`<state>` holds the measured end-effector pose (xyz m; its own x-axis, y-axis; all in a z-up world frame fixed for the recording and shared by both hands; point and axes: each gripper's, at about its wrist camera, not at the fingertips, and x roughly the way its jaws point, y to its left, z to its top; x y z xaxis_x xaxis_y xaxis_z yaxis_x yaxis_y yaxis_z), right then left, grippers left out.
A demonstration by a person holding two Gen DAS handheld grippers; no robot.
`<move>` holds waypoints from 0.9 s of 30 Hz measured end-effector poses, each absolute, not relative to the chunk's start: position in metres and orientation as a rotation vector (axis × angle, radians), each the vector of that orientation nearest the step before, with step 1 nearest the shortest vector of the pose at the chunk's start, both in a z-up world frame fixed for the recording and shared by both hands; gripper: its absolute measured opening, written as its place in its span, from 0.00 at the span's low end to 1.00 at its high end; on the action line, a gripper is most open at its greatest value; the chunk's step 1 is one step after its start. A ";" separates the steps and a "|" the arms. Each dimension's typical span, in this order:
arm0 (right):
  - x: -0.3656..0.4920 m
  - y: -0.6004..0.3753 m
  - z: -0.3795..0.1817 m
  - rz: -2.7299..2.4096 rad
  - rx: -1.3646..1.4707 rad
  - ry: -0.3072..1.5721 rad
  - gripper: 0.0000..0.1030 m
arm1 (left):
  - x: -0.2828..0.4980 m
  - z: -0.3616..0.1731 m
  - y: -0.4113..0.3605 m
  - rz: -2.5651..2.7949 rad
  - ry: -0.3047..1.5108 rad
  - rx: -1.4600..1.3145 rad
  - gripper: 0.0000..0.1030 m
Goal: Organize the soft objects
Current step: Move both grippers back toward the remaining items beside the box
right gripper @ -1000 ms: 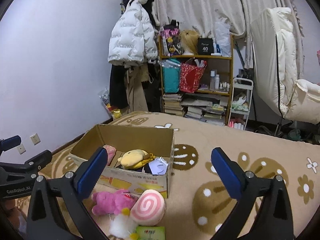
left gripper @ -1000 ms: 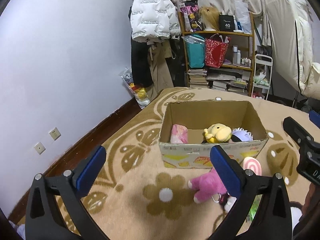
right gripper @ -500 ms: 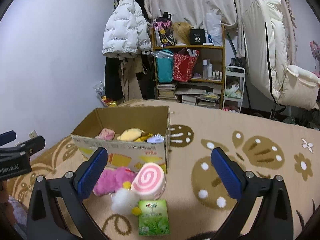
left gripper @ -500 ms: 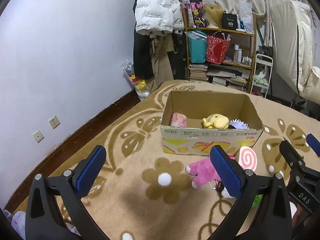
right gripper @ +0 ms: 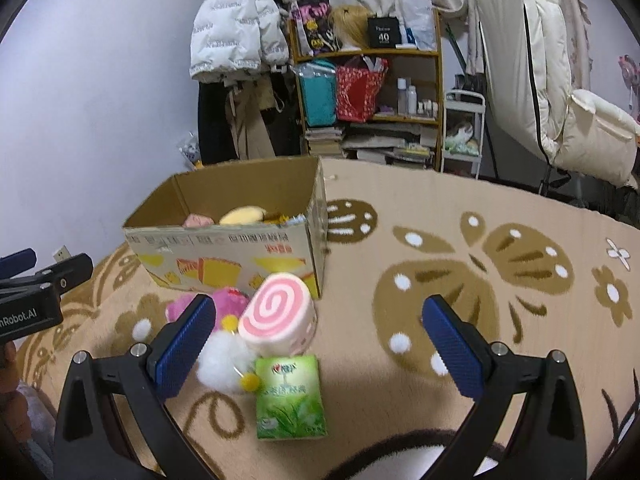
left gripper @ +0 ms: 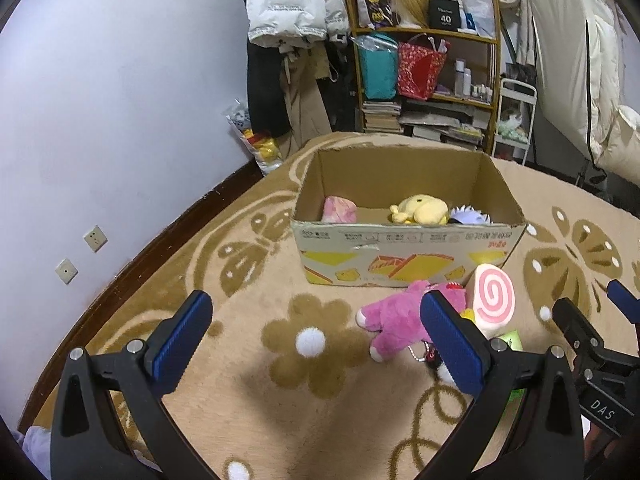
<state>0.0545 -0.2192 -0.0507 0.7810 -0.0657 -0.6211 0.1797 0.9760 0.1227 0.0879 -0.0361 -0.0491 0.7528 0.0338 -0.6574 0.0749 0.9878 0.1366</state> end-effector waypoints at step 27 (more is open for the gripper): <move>0.082 -0.215 -0.116 -0.052 0.215 0.943 0.87 | 0.122 -0.106 -0.067 -0.154 0.904 0.091 1.00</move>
<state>0.0823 -0.2150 -0.1161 0.5874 0.0494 -0.8078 0.1382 0.9774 0.1602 0.1218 -0.0669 -0.1065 0.6084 -0.0947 -0.7879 0.1718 0.9850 0.0142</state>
